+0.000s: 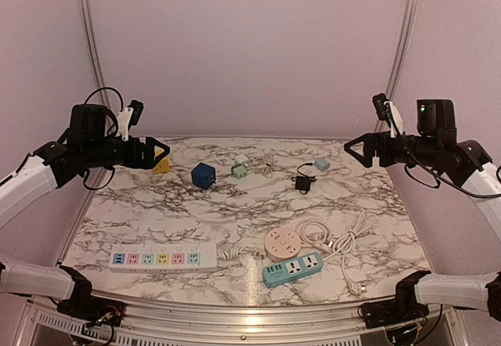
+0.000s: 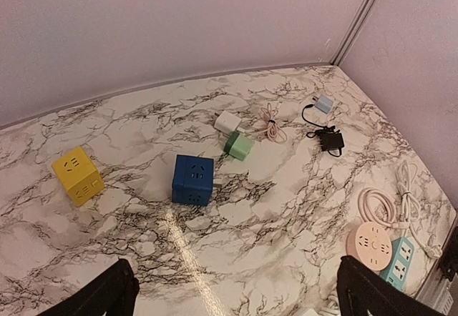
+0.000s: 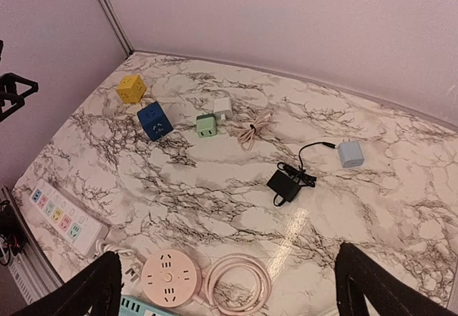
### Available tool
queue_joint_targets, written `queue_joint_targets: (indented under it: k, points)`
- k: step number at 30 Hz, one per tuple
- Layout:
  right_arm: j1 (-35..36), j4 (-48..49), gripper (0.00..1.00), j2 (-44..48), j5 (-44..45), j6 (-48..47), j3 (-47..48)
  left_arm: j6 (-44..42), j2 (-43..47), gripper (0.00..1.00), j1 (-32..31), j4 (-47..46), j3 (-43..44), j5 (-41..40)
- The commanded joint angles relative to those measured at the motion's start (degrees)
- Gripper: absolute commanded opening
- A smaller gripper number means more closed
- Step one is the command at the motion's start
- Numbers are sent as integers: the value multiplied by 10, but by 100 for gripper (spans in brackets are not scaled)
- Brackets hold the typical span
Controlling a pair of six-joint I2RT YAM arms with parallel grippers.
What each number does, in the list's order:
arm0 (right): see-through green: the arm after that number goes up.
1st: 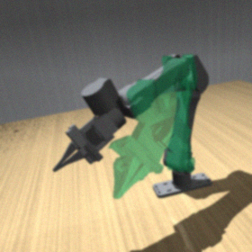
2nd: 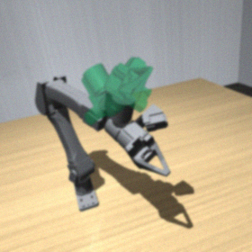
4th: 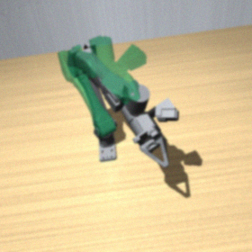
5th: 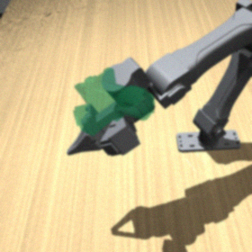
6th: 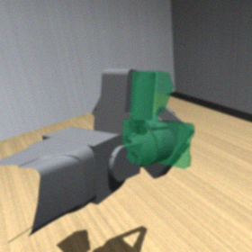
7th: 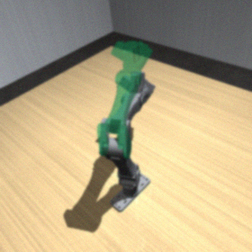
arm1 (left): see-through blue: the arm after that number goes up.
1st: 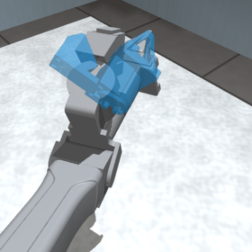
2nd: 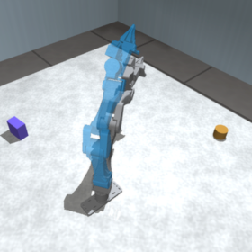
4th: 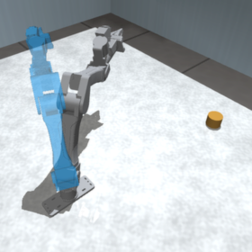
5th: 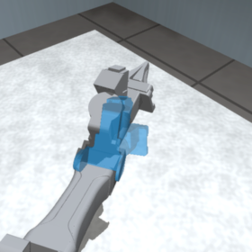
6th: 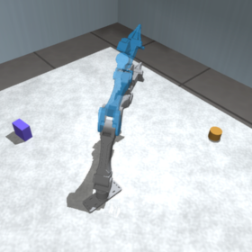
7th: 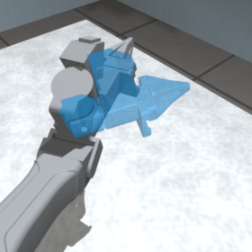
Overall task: Insert the plug
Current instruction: Move the socket to the center of the board.
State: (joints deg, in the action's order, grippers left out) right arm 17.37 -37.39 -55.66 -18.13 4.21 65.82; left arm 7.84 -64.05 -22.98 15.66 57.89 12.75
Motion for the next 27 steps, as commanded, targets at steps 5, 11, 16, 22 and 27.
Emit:
queue_joint_targets:
  k: [5,11,16,22,27]
  points:
    - [-9,1,99,-2,-9,-9,21,-12,2,99,2,-17,-3,12]
    - [-8,-6,99,-11,-13,-10,20,-13,2,99,1,-16,-4,9]
    - [-9,-11,99,0,51,-17,17,-15,1,99,1,-15,-5,7]
    - [-8,5,99,18,84,-10,-7,-16,-5,99,1,-10,-3,7]
    - [-8,-4,99,5,90,-7,-15,-18,-18,99,1,-2,1,7]
